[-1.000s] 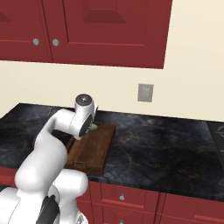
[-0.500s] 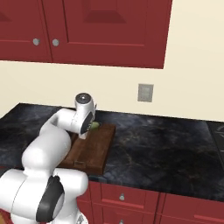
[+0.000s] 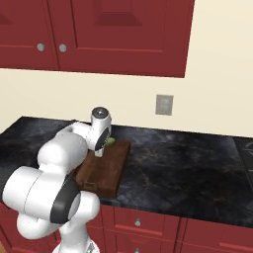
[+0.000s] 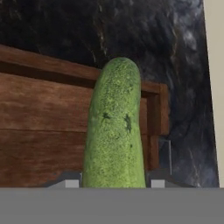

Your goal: Place the two vegetables and bowl onto the tray for setting up a vegetable dip station.

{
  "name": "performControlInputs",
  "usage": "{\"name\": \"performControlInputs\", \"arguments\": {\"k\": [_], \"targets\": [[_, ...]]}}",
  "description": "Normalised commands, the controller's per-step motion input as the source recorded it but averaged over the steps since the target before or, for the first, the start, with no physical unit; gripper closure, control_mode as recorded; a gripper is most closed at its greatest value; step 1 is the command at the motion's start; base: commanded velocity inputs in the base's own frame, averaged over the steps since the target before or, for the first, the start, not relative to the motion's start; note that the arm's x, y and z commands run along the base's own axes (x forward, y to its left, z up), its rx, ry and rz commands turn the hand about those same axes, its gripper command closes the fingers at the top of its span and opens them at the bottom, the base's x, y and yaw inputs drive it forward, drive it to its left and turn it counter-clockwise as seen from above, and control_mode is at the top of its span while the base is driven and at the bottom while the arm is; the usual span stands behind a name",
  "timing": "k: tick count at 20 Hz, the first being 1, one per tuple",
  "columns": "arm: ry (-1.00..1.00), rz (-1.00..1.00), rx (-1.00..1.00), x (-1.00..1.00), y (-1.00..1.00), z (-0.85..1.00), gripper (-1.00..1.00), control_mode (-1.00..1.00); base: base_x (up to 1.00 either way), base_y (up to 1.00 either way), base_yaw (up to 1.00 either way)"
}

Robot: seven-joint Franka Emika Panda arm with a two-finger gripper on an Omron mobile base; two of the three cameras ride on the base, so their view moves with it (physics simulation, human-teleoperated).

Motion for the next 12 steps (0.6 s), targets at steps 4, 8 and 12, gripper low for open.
{"name": "performControlInputs", "arguments": {"k": [4,8,12], "targets": [[0.0,0.0,0.0,0.41,0.0,-0.17,1.0,-1.0,0.0,0.0,0.0],[0.0,0.0,0.0,0.39,0.0,-0.18,1.0,-1.0,0.0,0.0,0.0],[0.0,0.0,0.0,0.28,-0.12,-0.06,1.0,-1.0,0.0,0.0,0.0]]}}
